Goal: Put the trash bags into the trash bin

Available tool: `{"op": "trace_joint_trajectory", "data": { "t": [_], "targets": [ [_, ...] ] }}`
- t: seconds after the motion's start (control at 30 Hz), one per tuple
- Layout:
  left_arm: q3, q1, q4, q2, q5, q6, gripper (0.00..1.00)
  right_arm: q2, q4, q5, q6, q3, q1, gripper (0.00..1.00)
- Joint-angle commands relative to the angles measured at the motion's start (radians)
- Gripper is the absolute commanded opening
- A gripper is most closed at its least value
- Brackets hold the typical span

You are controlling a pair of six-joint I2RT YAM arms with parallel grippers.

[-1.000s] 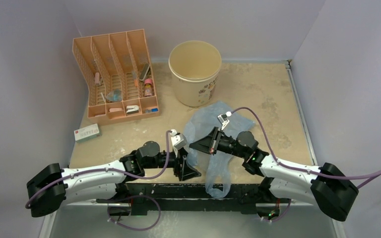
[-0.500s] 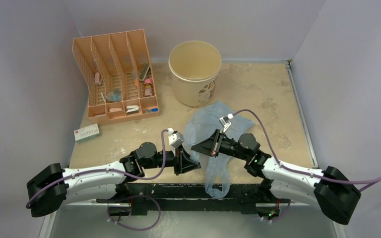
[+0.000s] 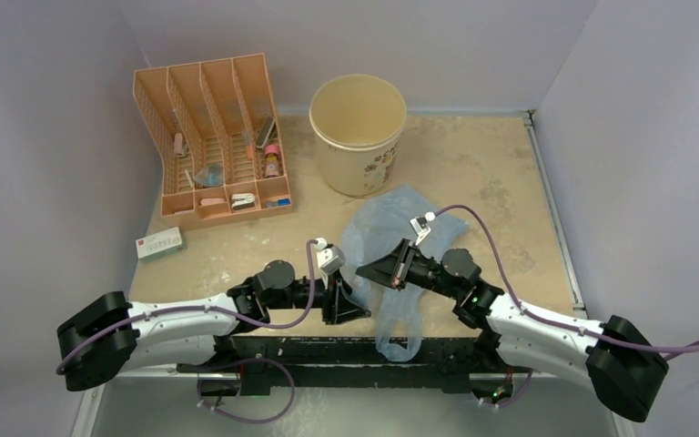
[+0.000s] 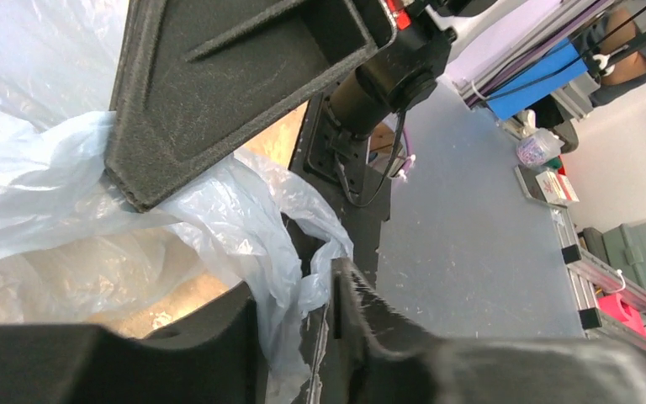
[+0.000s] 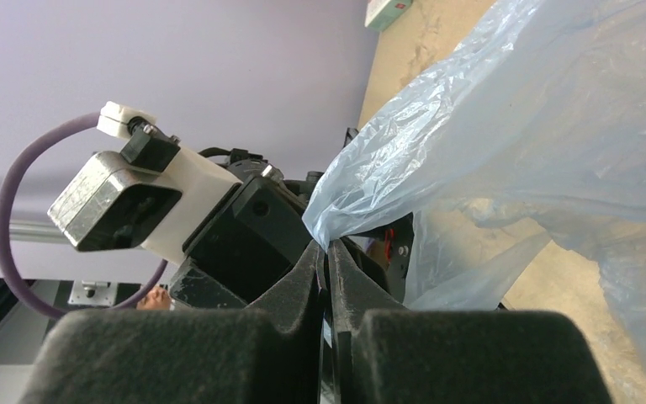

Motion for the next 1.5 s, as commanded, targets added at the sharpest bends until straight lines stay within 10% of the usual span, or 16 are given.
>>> {"op": "trace_joint_trajectory", "data": {
  "t": [0.0, 0.1, 0.27, 0.4, 0.6, 0.7, 1.17, 1.47],
  "targets": [
    [0.038, -0.002, 0.075, 0.031, 0.017, -0.011, 0.22, 0.017, 0.078, -0.007, 0.017, 0.008, 0.0, 0.05],
    [0.035, -0.002, 0.072, 0.023, 0.012, -0.009, 0.02, 0.016, 0.072, -0.004, 0.013, 0.009, 0.0, 0.05],
    [0.034, -0.002, -0.02, -0.023, -0.049, -0.003, 0.0, -0.012, -0.078, 0.037, -0.067, 0.046, 0.0, 0.11],
    [0.026, -0.002, -0.147, -0.079, -0.121, 0.009, 0.0, -0.085, -0.432, 0.151, -0.204, 0.114, 0.0, 0.49],
    [-0.011, -0.002, -0.254, -0.139, -0.201, -0.003, 0.0, -0.23, -0.657, 0.154, -0.252, 0.098, 0.0, 0.77],
    [-0.023, -0.002, -0.256, -0.146, -0.215, -0.01, 0.0, -0.256, -0.612, -0.021, -0.233, 0.037, 0.005, 0.76],
    [-0.015, -0.002, -0.36, -0.201, -0.311, -0.023, 0.0, -0.06, -0.922, 0.202, -0.377, 0.213, 0.209, 0.69],
    [-0.034, -0.002, -0.388, -0.231, -0.344, -0.039, 0.0, 0.188, -1.042, 0.446, -0.291, 0.338, 0.559, 0.66]
  ]
}}
